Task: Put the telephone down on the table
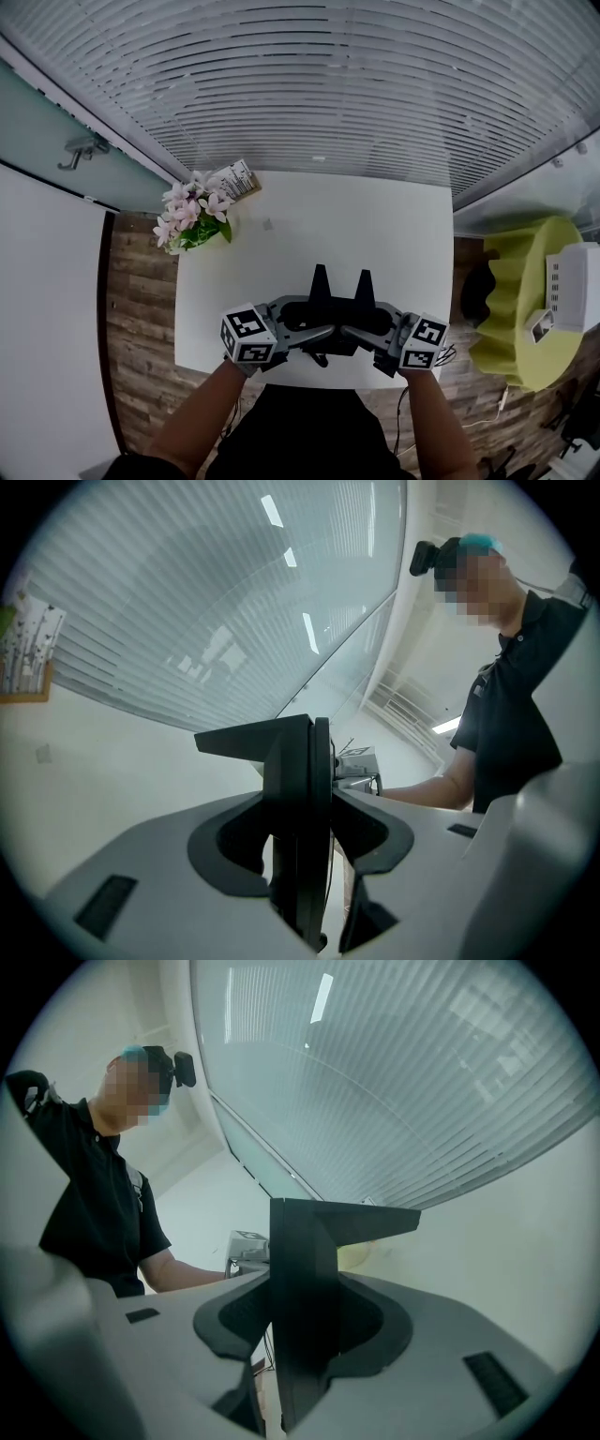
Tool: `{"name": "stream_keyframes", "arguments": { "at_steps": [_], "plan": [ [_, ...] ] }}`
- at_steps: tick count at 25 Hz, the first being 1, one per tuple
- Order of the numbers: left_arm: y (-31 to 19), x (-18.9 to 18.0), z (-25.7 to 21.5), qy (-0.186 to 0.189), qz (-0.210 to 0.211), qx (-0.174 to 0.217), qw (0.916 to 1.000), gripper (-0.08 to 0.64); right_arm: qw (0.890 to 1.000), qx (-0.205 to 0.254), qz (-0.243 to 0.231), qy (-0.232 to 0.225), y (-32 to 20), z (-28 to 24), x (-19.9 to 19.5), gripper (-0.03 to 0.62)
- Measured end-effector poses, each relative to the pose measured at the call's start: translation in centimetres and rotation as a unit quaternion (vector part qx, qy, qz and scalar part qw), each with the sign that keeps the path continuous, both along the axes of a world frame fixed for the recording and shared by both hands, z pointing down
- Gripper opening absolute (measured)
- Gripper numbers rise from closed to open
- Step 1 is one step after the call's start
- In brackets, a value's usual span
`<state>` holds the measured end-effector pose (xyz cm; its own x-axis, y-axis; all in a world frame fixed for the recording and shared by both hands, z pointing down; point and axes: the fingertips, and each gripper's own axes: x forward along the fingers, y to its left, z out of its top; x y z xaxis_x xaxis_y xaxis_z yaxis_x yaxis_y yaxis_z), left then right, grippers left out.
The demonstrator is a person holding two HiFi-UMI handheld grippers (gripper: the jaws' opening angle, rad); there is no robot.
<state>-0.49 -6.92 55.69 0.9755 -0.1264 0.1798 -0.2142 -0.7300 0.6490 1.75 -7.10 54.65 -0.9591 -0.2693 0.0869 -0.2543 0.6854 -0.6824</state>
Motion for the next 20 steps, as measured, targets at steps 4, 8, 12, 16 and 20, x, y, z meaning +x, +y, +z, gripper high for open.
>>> {"name": "stream_keyframes", "arguments": {
  "at_steps": [4,8,12,16,20],
  "plan": [
    [-0.8,-0.2,2.1,-0.004,0.000,-0.022,0.9998,0.206,1.000,-0.024,0.003,-0.003,-0.9,2.1,-0.1,0.179],
    [-1.8,0.1,3.8,-0.009,0.001,-0.038,0.9993,0.206,0.999,-0.046,0.003,-0.005,-1.8,3.8,0.1,0.179],
    [-2.7,0.4,5.4,-0.016,0.001,-0.049,0.9987,0.207,0.998,-0.061,0.004,-0.001,-2.9,5.4,0.4,0.184],
    [-3.7,0.6,6.6,-0.020,-0.001,-0.059,0.9980,0.207,0.997,-0.074,0.003,0.004,-3.9,6.8,0.6,0.190],
    [-4.5,0.5,7.9,-0.021,-0.011,-0.077,0.9967,0.207,0.996,-0.088,0.001,0.006,-4.8,8.1,0.5,0.193]
  ]
}}
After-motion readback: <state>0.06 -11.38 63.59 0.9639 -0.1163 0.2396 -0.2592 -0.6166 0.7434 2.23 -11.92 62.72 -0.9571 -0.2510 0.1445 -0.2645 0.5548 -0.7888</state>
